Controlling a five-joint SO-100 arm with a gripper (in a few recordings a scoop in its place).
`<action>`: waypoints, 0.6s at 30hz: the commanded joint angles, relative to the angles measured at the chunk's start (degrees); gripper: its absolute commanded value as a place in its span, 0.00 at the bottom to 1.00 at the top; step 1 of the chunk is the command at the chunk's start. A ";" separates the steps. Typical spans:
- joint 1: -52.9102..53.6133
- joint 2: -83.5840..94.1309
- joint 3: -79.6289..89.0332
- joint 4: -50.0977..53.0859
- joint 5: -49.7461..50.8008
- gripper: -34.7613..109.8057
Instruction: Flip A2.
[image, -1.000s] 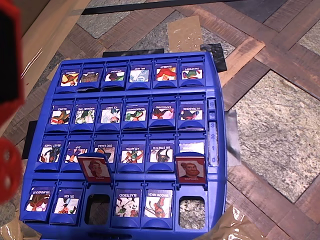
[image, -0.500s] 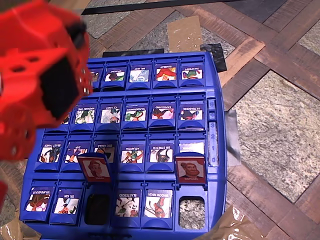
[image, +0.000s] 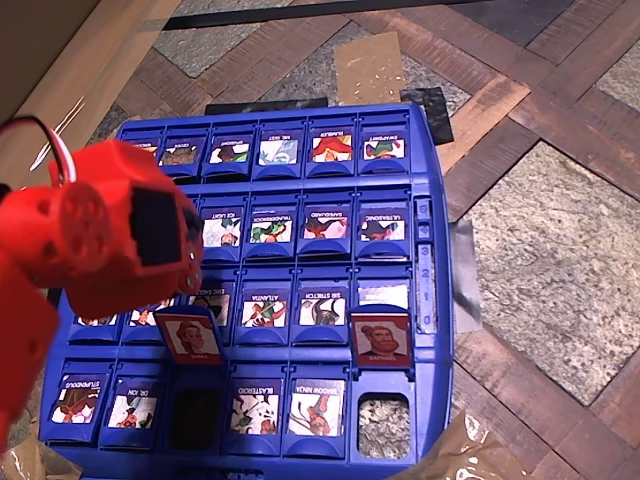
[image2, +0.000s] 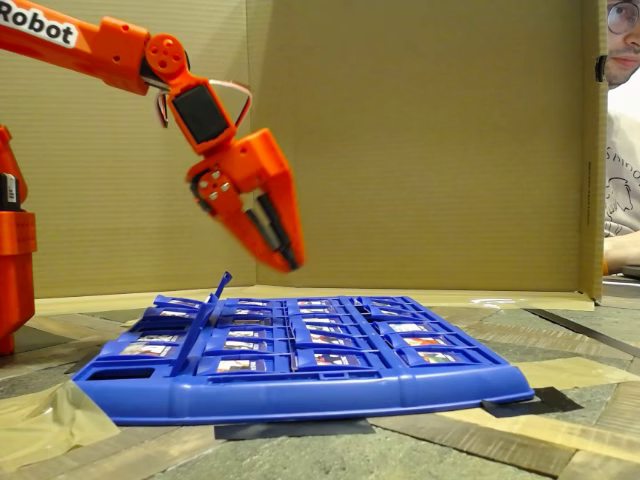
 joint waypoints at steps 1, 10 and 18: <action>-0.88 -0.70 -2.11 2.90 0.26 0.24; -0.70 -2.46 -5.10 12.66 -3.52 0.24; -0.70 -1.93 -6.68 24.96 -4.48 0.24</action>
